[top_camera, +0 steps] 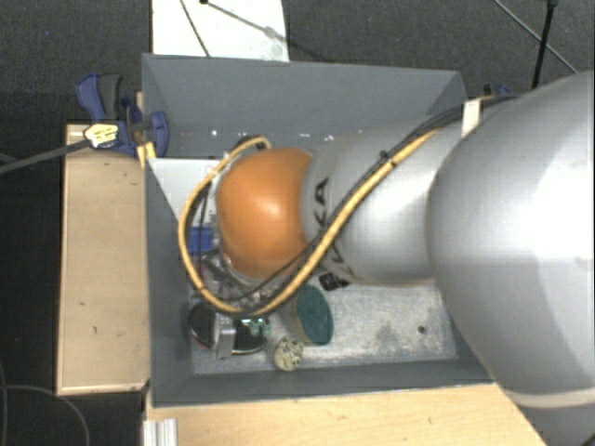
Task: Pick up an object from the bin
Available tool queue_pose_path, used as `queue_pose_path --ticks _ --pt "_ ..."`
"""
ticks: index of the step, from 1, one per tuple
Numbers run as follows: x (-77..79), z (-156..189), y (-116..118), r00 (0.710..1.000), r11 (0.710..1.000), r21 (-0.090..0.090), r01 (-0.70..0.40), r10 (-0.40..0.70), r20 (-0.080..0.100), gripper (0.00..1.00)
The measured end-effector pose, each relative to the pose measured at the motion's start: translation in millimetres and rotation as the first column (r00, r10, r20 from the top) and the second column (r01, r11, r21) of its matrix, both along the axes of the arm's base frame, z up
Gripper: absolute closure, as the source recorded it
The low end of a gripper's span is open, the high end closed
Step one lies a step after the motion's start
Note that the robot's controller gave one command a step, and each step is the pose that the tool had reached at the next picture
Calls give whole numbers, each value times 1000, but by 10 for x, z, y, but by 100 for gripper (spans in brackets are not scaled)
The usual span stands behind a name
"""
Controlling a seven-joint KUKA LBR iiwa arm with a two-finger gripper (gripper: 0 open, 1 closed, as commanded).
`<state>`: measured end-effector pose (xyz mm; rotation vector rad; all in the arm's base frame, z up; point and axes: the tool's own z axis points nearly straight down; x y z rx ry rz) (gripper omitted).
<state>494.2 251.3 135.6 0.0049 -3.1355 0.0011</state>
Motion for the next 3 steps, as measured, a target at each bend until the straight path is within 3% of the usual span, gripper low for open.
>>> queue_pose_path --ticks 1,2,3 --pt "-110 -686 -236 999 999 0 48 -48 4 0" --pt "-102 -659 -223 999 999 2 54 -54 7 100" --pt "34 847 -230 997 997 5 73 -73 14 100"
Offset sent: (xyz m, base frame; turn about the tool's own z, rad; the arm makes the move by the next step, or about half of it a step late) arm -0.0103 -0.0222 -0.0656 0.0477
